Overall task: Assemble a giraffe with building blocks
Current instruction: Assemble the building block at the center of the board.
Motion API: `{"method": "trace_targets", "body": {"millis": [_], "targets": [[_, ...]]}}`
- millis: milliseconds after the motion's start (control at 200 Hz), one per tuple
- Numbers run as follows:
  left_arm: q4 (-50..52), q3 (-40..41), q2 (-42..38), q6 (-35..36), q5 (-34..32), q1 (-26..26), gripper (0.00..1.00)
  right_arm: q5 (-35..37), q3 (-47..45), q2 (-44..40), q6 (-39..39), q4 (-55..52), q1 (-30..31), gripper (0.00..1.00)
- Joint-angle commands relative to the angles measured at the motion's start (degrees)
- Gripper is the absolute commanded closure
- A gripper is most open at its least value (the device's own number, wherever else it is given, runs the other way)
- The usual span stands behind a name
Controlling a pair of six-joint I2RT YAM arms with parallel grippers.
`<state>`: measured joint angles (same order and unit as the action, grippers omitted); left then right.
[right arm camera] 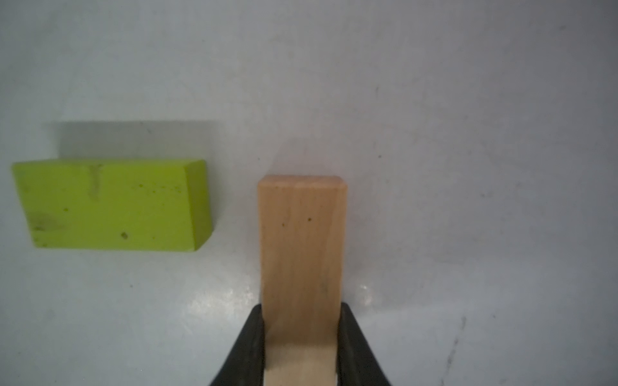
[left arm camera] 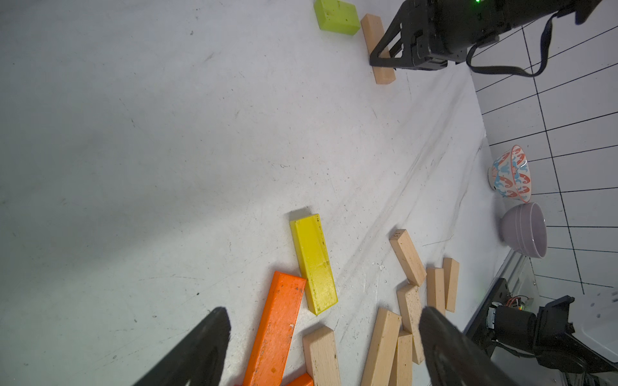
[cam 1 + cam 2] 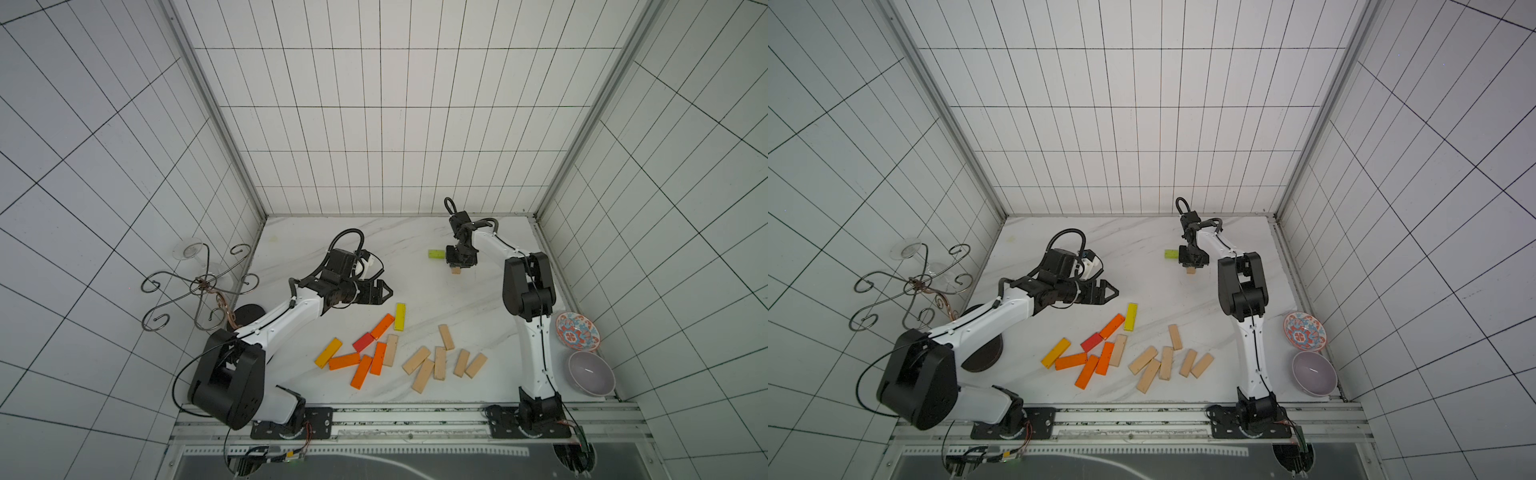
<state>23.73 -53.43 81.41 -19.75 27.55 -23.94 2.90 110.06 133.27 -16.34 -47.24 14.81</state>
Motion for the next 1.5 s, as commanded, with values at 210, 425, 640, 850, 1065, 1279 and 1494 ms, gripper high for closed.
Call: {"method": "trace_targets", "body": {"millis": [210, 425, 640, 850, 1065, 1279, 1494], "targets": [[-1.8, -0.8, 0.0, -0.4, 0.7, -0.1, 0.12, -3.0, 7.1, 6.2, 1.8, -4.0, -0.3, 0.76], [-1.8, -0.7, -0.2, -0.4, 0.7, -0.1, 0.12, -3.3, 5.0, 4.5, 3.0, -3.9, 0.0, 0.61], [-1.8, -0.7, -0.2, -0.4, 0.7, -0.1, 0.12, -4.3, 0.3, 2.7, 3.5, -2.2, -0.1, 0.59], [-1.8, -0.6, -0.2, -0.4, 0.7, -0.1, 0.12, -5.2, -1.2, 2.2, 3.9, -1.3, -0.1, 0.73], [-1.8, -0.6, -0.3, -0.4, 0.6, -0.1, 0.12, -5.9, -1.2, 2.3, 4.2, -1.2, 0.2, 0.76], [-1.8, -0.5, -0.3, -0.4, 0.6, -0.1, 0.12, -6.3, -0.9, 2.3, 4.1, -1.3, 0.7, 0.75], [-1.8, -0.6, -0.3, -0.4, 0.6, -0.1, 0.12, -6.3, -0.7, 2.2, 4.0, -1.6, 1.2, 0.74]]}}
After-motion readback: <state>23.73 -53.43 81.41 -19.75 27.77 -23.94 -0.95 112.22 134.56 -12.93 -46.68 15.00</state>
